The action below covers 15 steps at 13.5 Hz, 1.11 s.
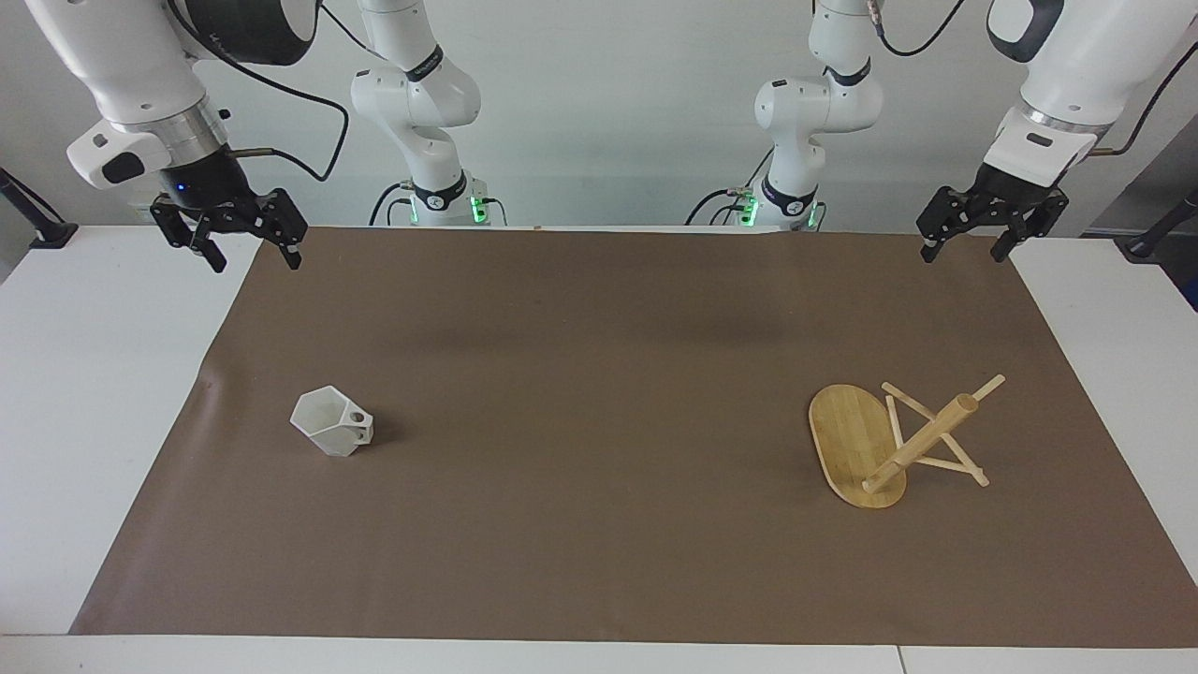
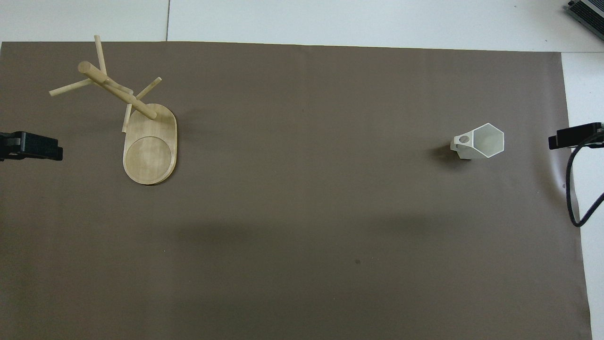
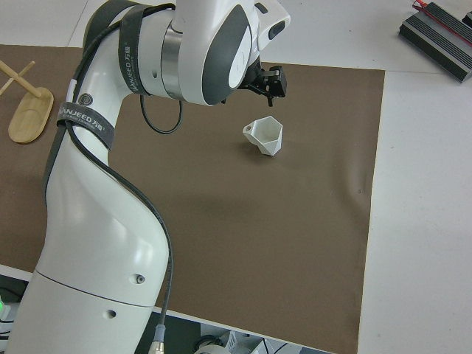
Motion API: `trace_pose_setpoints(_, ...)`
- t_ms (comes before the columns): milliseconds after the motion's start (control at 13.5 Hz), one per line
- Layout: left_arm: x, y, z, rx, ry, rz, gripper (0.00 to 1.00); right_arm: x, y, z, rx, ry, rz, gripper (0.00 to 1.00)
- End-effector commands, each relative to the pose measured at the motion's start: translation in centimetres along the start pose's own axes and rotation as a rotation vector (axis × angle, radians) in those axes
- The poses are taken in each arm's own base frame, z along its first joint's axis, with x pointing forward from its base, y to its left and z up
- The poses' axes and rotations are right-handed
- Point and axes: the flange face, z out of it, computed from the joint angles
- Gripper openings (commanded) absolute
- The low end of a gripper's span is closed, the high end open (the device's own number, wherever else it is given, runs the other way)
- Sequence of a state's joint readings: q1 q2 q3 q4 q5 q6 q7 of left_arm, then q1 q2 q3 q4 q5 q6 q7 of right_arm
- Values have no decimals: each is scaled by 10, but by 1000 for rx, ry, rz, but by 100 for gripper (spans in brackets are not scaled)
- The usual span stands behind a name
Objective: Hang cup on rack
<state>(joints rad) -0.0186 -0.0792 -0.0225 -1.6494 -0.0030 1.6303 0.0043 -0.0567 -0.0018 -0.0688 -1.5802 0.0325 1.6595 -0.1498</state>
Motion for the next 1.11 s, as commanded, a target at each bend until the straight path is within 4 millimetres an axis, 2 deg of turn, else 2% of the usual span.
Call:
trace_pose_setpoints(0,-9,-2,-2,3,-5,5,100,-5,-2,-1,-16,9,43,100)
trace_pose_setpoints(1034,-9,-2,-2,3,-7,5,100,-5,-1,-2,-17,11,1,100)
